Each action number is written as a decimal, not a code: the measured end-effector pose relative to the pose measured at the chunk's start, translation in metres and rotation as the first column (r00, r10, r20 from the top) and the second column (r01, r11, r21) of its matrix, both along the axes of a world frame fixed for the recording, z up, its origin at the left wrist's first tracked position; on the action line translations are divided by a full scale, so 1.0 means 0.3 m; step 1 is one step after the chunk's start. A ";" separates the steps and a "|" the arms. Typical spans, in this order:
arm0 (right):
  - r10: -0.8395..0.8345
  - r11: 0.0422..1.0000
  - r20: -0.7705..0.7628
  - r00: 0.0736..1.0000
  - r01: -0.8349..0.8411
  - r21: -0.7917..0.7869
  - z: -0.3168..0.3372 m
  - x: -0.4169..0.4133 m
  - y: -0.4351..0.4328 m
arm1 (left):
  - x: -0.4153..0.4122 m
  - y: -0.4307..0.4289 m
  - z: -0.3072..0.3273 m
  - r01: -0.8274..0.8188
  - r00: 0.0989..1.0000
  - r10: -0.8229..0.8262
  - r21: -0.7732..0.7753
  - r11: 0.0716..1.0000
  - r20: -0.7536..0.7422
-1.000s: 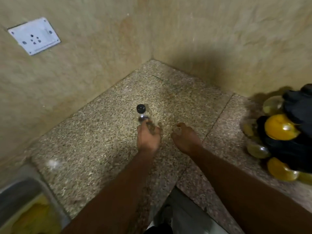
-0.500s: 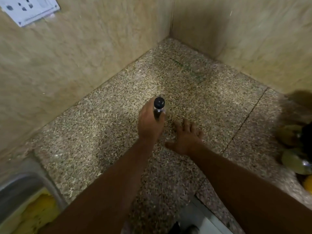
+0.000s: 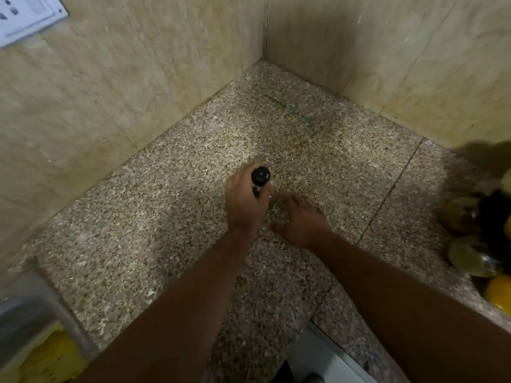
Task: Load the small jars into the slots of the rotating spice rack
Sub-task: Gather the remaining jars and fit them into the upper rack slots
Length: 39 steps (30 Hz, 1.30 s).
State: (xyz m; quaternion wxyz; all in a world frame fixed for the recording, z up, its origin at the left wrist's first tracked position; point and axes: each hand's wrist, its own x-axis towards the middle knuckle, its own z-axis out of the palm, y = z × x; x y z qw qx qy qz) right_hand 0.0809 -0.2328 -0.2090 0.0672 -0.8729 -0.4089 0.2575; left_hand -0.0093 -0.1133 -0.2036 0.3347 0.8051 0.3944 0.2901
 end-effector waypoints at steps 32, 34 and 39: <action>-0.535 -0.356 -0.826 0.176 0.840 0.410 0.448 0.168 -1.162 | 0.384 -1.082 0.427 0.730 0.673 -0.736 0.099 0.676 0.071; -0.452 -0.417 -0.884 0.120 0.847 0.329 0.463 0.186 -1.194 | 0.407 -1.112 0.440 0.760 0.640 -0.767 0.118 0.639 0.035; -0.335 -0.454 -0.942 -0.001 0.876 0.160 0.481 0.243 -1.238 | 0.472 -1.157 0.454 0.794 0.605 -0.796 0.085 0.602 -0.024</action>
